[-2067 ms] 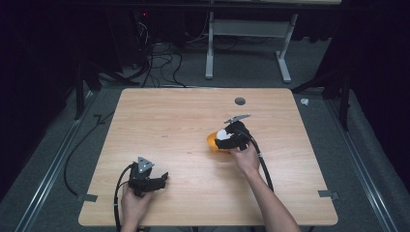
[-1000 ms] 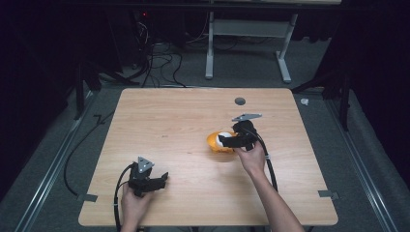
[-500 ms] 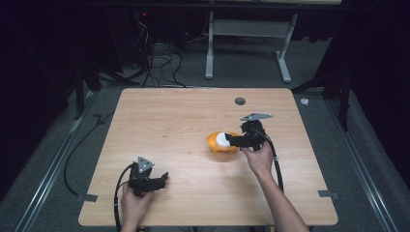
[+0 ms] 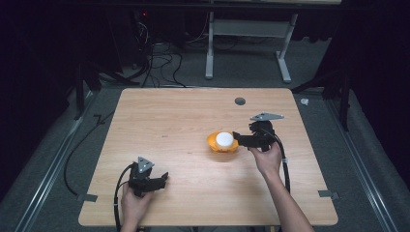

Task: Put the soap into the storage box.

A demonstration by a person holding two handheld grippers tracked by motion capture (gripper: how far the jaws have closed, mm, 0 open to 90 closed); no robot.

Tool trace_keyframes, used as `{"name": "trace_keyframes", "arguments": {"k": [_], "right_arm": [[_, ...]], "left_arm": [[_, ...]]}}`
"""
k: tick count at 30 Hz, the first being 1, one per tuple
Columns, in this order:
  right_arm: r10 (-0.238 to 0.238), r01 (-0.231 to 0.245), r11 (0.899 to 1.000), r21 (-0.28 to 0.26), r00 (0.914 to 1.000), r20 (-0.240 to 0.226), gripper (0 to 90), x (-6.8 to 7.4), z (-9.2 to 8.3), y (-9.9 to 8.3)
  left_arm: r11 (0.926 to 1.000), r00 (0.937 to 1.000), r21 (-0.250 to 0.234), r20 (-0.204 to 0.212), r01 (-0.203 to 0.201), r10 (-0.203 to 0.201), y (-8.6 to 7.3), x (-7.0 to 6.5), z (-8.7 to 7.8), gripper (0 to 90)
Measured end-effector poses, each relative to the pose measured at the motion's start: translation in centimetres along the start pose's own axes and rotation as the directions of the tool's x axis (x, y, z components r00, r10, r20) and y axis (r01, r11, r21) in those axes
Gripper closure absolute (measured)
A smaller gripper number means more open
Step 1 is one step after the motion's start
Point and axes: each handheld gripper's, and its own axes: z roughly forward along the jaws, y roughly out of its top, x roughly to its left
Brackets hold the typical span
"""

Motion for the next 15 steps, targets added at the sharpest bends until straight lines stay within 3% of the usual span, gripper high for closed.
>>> {"name": "trace_keyframes", "arguments": {"k": [15], "right_arm": [[0.023, -0.022, 0.999, -0.044, 0.9996, 0.019, 25.4, -1.4, -2.1, -1.1]], "left_arm": [[1.0, 1.0, 0.002, 0.0, -0.001, 0.001, 0.0, 0.0, 0.0, 18.7]]}}
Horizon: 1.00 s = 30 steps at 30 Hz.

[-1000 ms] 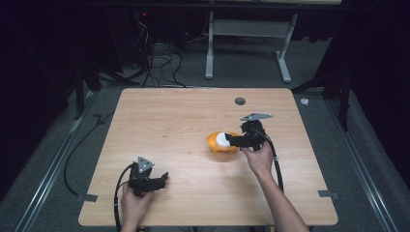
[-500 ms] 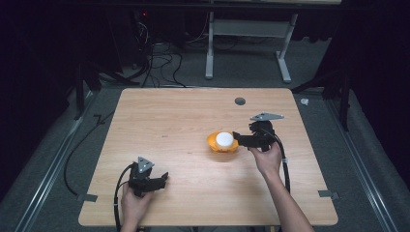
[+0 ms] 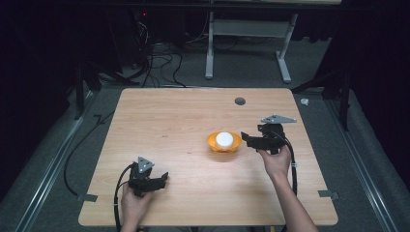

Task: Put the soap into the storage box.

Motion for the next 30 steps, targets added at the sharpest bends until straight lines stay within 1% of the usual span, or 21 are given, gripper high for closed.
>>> {"name": "trace_keyframes", "arguments": {"k": [6, 10, 18, 21, 22, 23, 30], "right_arm": [[0.007, -0.007, 1.0, -0.007, 0.9999, 0.014, 25.5, -0.6, -0.9, -0.5], [0.023, -0.022, 1.0, -0.021, 0.9996, 0.02, 25.6, -0.9, -1.6, -0.9], [0.031, -0.029, 0.999, -0.035, 0.9991, 0.03, 25.6, -1.5, -2.7, -1.5], [0.033, -0.032, 0.999, -0.043, 0.9989, 0.032, 25.6, -1.7, -2.9, -1.7], [0.042, -0.041, 0.998, -0.043, 0.9985, 0.034, 25.6, -1.7, -3.1, -1.8], [0.038, -0.036, 0.998, -0.046, 0.9987, 0.035, 25.6, -1.8, -3.1, -1.9], [0.048, -0.046, 0.998, -0.047, 0.9979, 0.044, 25.6, -2.1, -3.7, -2.5]], "left_arm": [[1.0, 1.0, 0.0, 0.0, 0.0, 0.0, 0.0, 0.0, 0.0, 18.6], [1.0, 1.0, 0.0, 0.0, 0.0, 0.0, 0.0, 0.0, 0.0, 18.7], [1.0, 1.0, 0.0, -0.001, -0.001, 0.001, 0.0, 0.0, 0.0, 18.7], [1.0, 1.0, 0.0, -0.001, -0.001, 0.001, 0.0, 0.0, 0.0, 18.7], [1.0, 1.0, 0.0, -0.001, 0.0, 0.0, 0.0, 0.0, 0.0, 18.7], [1.0, 1.0, 0.0, -0.001, -0.001, 0.001, 0.0, 0.0, 0.0, 18.7], [1.0, 1.0, 0.0, -0.001, -0.001, 0.001, 0.0, 0.0, 0.0, 18.7]]}}
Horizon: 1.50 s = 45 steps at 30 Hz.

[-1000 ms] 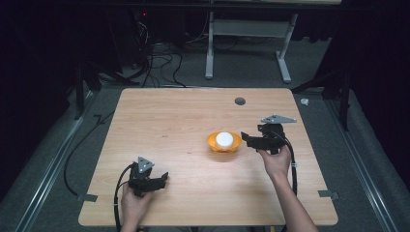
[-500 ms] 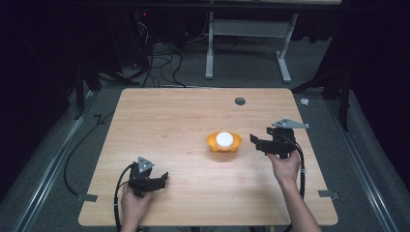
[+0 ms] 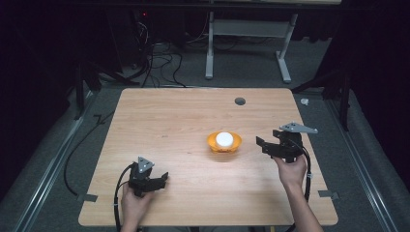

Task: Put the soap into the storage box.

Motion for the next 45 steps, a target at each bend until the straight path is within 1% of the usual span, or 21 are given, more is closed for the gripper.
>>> {"name": "trace_keyframes", "arguments": {"k": [4, 12, 19, 20, 26, 34, 40, 45], "right_arm": [[0.001, -0.001, 1.0, -0.005, 1.0, 0.009, 25.6, -0.1, -0.4, -0.4], [0.016, -0.015, 1.0, -0.008, 0.9998, 0.013, 25.6, -0.5, -1.0, -1.3], [0.016, -0.016, 1.0, -0.012, 0.9998, 0.015, 25.6, -0.7, -1.3, -2.0], [0.025, -0.025, 1.0, -0.011, 0.9996, 0.015, 25.6, -0.6, -1.3, -2.1], [0.02, -0.02, 1.0, -0.015, 0.9997, 0.016, 25.6, -0.6, -1.5, -2.6], [0.029, -0.029, 0.999, -0.017, 0.9996, 0.007, 25.6, -0.4, -1.7, -3.2], [0.033, -0.033, 0.999, -0.016, 0.9995, -0.002, 25.6, -0.2, -1.6, -3.7], [0.032, -0.032, 0.999, -0.009, 0.9995, 0.001, 25.6, 0.0, -1.4, -4.2]], "left_arm": [[1.0, 1.0, 0.0, 0.0, 0.0, 0.0, 0.0, 0.0, 0.0, 18.7], [1.0, 1.0, 0.0, 0.0, 0.0, 0.0, 0.0, 0.0, 0.0, 18.7], [1.0, 1.0, 0.0, -0.001, -0.001, 0.001, 0.0, 0.0, 0.0, 18.7], [1.0, 1.0, 0.0, -0.001, -0.001, 0.001, 0.0, 0.0, 0.0, 18.7], [1.0, 1.0, 0.0, -0.001, -0.001, 0.001, 0.0, 0.0, 0.0, 18.7], [1.0, 1.0, 0.001, -0.001, -0.001, 0.001, 0.0, 0.0, 0.0, 18.7], [1.0, 1.0, 0.001, -0.001, -0.001, 0.001, 0.0, 0.0, 0.0, 18.7], [1.0, 1.0, 0.001, -0.001, -0.001, 0.001, 0.0, 0.0, 0.0, 18.7]]}}
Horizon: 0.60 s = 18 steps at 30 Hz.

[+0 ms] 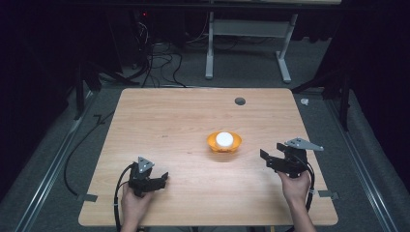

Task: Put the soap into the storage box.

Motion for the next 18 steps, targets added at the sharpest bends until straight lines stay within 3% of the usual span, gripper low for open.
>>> {"name": "trace_keyframes", "arguments": {"k": [18], "right_arm": [[0.012, -0.012, 1.0, 0.017, 0.9999, -0.001, 25.7, 0.1, 0.4, -1.8]], "left_arm": [[1.0, 1.0, 0.0, 0.0, 0.0, 0.0, 0.0, 0.0, 0.0, 18.7]]}}
